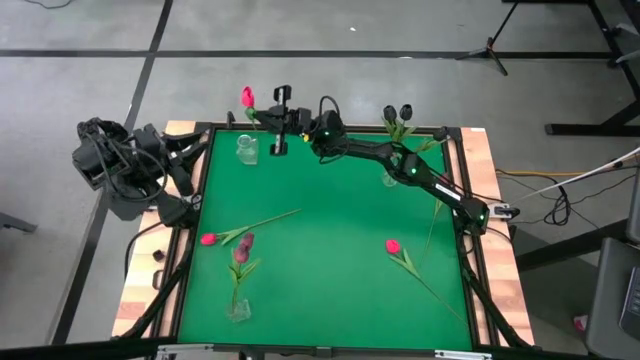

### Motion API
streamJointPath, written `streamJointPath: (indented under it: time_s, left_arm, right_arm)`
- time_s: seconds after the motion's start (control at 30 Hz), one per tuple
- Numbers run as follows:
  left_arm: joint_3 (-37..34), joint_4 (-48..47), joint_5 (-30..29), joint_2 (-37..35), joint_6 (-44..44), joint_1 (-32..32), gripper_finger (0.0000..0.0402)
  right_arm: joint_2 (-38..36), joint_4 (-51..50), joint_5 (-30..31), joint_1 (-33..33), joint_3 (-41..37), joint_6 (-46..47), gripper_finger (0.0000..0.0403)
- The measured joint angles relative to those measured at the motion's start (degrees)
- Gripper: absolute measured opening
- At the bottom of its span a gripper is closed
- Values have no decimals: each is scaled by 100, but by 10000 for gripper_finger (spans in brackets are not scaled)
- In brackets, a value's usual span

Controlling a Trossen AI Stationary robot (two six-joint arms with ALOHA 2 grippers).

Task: Sort flowers into vase by color
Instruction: Put the right pink flower into the top left transparent vase

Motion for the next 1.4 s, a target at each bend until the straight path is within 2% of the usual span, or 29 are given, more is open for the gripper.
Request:
streamJointPath:
  time_s: [0.07, 0.27, 0.4, 0.63, 0.73, 0.87, 0.97, 1.03, 1.17, 1.4]
  left_arm:
    - [-164, -18, -298, -15, -26, 66, 144]
    - [-643, -45, -314, -312, -414, 450, 144]
    - [-726, 12, 22, -477, -415, 655, 144]
    - [-729, 613, 584, -446, 337, 814, 144]
    - [-729, 1301, 1165, -446, 1074, 846, 144]
    - [-729, 2757, 2240, -439, 2568, 846, 144]
    - [-729, 3690, 2540, -392, 3725, 847, 144]
    - [-729, 3953, 2801, -389, 4189, 899, 144]
    - [-729, 4211, 3687, -398, 4672, 1264, 144]
    - [-764, 4297, 4841, -380, 5336, 2422, 144]
  right_arm:
    - [0, 175, -203, 0, 6, 277, 0]
    - [-36, 1189, -221, 0, 11, 1316, 0]
    - [-109, 1297, -247, 106, 11, 1780, 0]
    - [-353, 915, -651, 545, 11, 1609, 0]
    - [-469, 741, -732, 668, 11, 1446, 0]
    - [-531, 752, -810, 777, 11, 1440, 0]
    - [-537, 724, -823, 816, 11, 1484, 0]
    - [-544, 743, -808, 835, 11, 1520, 0]
    - [-551, 824, -805, 872, 11, 1682, 0]
    - [-659, 898, -801, 908, 11, 1874, 0]
